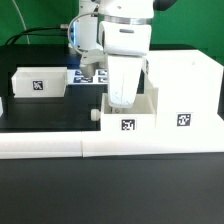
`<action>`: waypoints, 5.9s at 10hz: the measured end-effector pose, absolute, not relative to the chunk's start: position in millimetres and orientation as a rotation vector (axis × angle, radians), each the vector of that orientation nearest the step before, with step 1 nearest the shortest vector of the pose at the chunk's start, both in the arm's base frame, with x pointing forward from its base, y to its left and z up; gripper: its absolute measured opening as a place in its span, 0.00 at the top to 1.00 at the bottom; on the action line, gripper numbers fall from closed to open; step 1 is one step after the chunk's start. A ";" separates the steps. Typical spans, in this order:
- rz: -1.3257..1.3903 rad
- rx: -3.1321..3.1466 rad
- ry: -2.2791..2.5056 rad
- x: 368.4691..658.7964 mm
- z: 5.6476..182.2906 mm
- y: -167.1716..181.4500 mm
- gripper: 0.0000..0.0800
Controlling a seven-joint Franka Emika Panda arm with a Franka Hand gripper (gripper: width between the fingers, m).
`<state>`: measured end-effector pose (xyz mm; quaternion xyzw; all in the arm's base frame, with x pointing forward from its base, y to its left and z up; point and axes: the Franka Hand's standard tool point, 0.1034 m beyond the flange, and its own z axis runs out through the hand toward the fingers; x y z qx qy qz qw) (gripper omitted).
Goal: Assemble drawer
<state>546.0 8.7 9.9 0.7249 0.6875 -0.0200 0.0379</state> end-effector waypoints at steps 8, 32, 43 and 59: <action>-0.089 2.216 2.119 545.6 10.3 6.7 0.95; -0.164 2.146 2.194 546.1 11.8 -3.2 0.95; -0.130 2.113 2.211 542.9 8.2 0.5 0.95; -0.093 2.232 2.076 546.9 8.5 10.5 0.95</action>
Offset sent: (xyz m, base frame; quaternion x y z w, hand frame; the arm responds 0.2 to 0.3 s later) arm 0.0000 0.0000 0.0000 0.0650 0.0000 0.0000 0.9979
